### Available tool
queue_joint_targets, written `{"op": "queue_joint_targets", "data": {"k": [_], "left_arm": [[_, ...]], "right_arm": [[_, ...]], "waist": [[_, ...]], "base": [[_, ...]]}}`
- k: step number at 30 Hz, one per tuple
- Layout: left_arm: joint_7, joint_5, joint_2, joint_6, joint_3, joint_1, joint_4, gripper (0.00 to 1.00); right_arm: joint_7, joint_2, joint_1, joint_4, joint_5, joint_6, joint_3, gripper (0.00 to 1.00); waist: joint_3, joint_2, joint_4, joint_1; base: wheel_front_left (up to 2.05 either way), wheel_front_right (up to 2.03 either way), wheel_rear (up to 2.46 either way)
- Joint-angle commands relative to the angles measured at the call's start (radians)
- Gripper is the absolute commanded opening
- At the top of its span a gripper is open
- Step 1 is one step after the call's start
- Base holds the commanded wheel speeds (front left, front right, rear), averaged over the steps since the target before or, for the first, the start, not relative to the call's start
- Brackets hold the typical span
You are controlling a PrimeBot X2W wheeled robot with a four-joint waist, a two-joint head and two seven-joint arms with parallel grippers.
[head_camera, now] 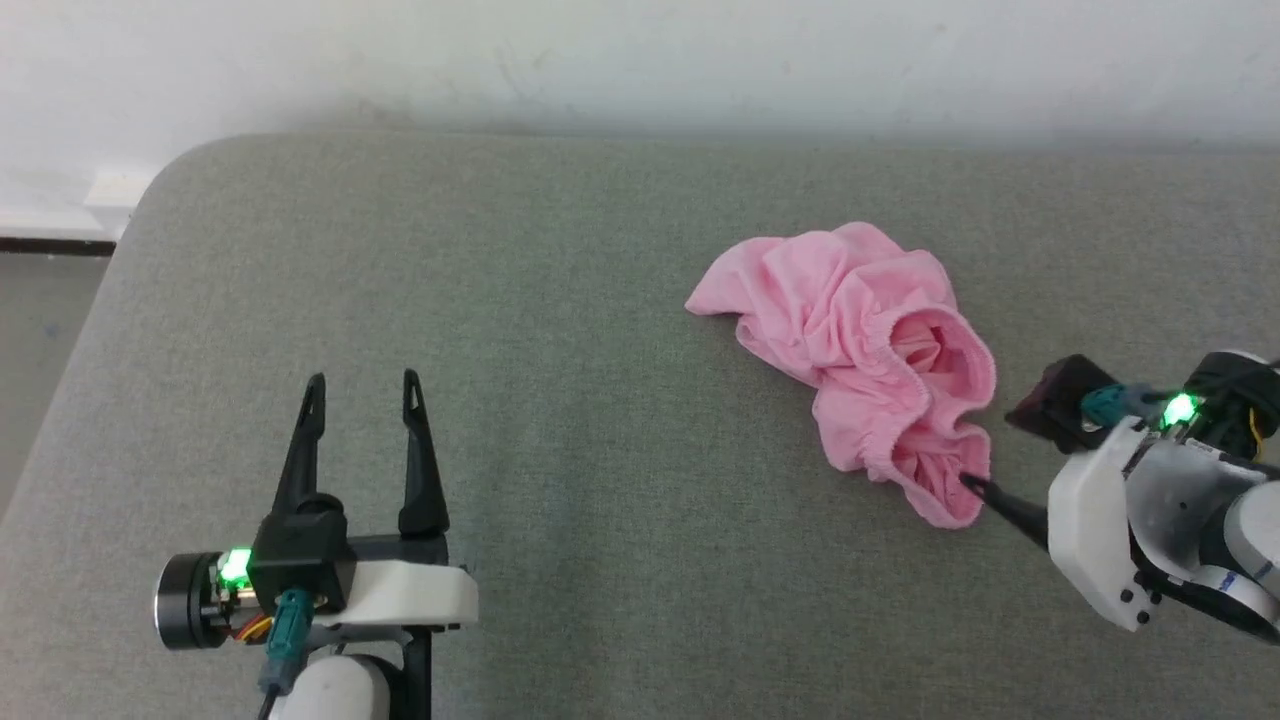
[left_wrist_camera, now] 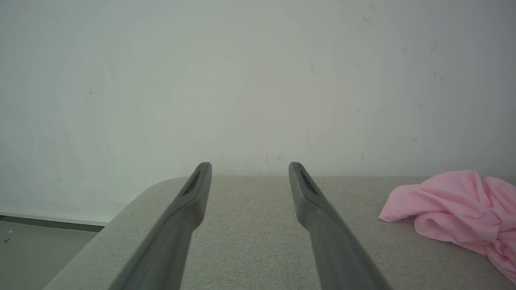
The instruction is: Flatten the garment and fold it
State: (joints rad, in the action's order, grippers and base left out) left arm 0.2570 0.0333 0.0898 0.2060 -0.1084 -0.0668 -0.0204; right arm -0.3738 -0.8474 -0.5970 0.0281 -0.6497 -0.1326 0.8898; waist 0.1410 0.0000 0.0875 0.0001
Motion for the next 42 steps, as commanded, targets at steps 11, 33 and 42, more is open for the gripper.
{"op": "queue_joint_targets", "data": {"k": [11,33,42], "left_arm": [[0.005,-0.004,-0.026,0.001,-0.011,-0.074,-0.003,1.00],[0.005,-0.019,-0.028,-0.012,0.025,-0.004,0.011,1.00],[0.005,-0.023,-0.018,-0.020,0.032,0.010,0.022,1.00]], "right_arm": [[-0.086,0.086,-0.165,0.225,-0.151,0.002,0.268,1.00],[0.426,-0.097,0.086,0.213,-0.188,0.002,0.070,0.00],[0.465,0.019,0.343,0.363,-0.120,0.002,-0.078,1.00]], "waist": [[0.114,0.0000,0.065,-0.0001],[-0.002,0.0000,-0.045,-0.0001],[-0.020,0.0000,-0.072,-0.0001]], "base": [[0.00,0.00,0.00],[0.00,0.00,0.00],[0.00,0.00,0.00]]}}
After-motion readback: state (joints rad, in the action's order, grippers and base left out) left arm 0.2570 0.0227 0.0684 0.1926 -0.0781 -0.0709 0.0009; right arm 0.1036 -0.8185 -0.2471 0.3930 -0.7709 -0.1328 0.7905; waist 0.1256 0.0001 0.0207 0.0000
